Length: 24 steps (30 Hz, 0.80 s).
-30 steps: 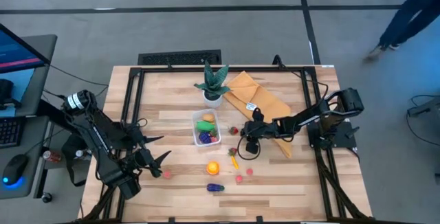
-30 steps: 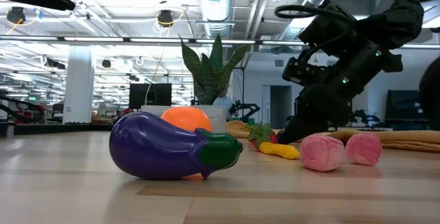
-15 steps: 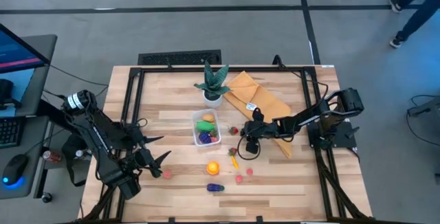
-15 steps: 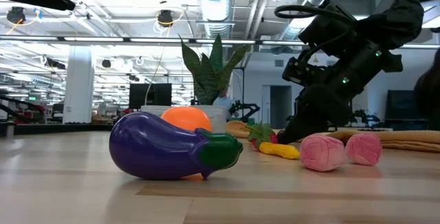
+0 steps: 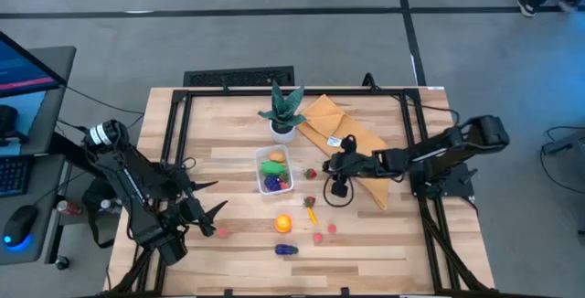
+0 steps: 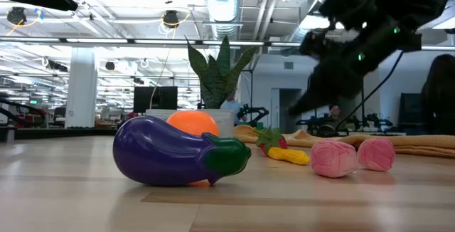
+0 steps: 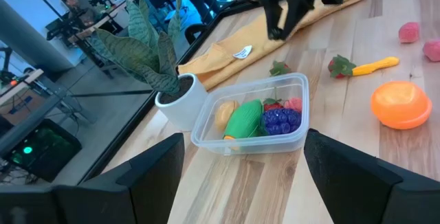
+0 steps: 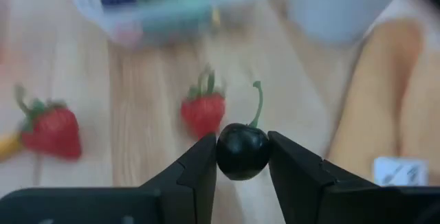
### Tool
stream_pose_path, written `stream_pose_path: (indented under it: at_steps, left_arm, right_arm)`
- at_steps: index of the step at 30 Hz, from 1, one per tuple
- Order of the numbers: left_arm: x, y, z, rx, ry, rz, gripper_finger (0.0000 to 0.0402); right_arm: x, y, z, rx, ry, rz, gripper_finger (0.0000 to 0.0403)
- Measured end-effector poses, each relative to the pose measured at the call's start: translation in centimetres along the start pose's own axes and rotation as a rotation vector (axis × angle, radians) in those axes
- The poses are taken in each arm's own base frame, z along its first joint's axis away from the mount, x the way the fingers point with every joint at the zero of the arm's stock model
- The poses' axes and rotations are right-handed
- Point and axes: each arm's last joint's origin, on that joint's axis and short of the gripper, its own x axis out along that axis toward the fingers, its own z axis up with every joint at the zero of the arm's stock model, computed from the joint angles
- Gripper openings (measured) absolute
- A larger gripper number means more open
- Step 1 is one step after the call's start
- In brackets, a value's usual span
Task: Pick and placing Produce into tupperware
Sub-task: Put the cherry into the transparent bin
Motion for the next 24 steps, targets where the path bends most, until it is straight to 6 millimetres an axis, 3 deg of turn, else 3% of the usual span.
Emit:
stream_pose_path:
  at_steps: [6, 12, 18, 24]
  left_arm:
    - [0.0, 0.0, 0.0, 0.000, -0.004, 0.000, 0.0291]
    - [0.0, 0.0, 0.0, 0.000, -0.010, 0.001, 0.0290]
    - [0.0, 0.0, 0.0, 0.001, -0.010, 0.001, 0.0290]
    - [0.0, -0.1, 0.0, 0.009, -0.011, -0.005, 0.0290]
  right_arm:
    - [-1.8, -0.1, 2.7, -0.027, -0.140, 0.016, 0.0118]
    - [-2.1, 1.3, 5.4, -0.123, -0.226, 0.049, 0.0118]
    - [-0.9, 2.7, 7.7, -0.193, -0.250, 0.061, 0.0118]
    - [1.9, 3.6, 8.8, -0.241, -0.214, 0.074, 0.0118]
